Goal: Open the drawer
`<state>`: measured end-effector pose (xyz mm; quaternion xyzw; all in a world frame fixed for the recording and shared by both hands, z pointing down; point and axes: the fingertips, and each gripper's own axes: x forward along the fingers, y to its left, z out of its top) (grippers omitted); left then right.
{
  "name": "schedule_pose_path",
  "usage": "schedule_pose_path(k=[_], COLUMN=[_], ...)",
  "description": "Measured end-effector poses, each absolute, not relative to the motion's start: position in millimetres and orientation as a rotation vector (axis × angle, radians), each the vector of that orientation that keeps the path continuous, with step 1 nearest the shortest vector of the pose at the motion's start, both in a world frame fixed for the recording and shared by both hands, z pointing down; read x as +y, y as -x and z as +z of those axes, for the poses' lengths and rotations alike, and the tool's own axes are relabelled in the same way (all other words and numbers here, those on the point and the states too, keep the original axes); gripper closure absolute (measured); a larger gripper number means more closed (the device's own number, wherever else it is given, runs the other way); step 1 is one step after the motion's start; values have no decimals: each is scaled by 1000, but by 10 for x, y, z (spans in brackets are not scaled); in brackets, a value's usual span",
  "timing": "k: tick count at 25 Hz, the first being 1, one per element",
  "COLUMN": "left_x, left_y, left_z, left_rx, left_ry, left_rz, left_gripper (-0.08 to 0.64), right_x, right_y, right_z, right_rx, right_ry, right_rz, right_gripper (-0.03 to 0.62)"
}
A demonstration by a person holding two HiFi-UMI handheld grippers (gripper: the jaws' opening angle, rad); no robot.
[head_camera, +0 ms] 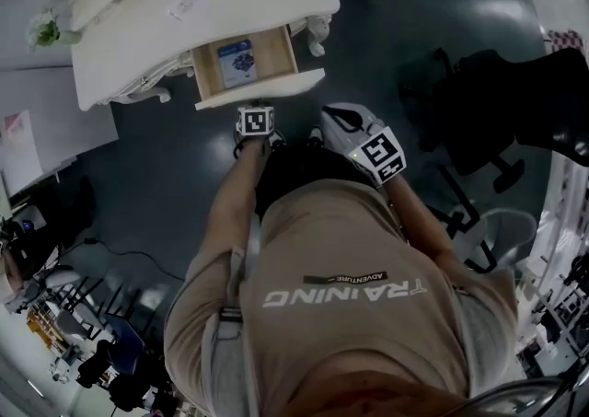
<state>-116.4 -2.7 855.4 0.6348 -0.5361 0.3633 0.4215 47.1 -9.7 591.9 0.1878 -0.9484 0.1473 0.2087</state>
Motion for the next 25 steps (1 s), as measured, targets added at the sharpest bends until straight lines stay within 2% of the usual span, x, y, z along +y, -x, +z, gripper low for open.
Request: schedule_pose_path(k=[11,14,20,25], left_x=[593,810,858,726], left_y=[1135,1099,1229,1314], left_z=[8157,7918,7103,6331], left_rx=[-1333,-1301,-1427,-1530], left_ry=[-1536,-1604,-1879,-2014], left_rz=[753,742,871,762], left_gripper=[433,470,535,551], right_x=[38,157,111,-68], right_y=[-285,-225,9,186], right_z=[5871,5800,5478,5051], right_rx=[-2637,-2642,-2708,-2781], right_ry=[-525,-525,-567,-615], right_rz=[394,379,400,319], right_gripper=[589,589,589,589])
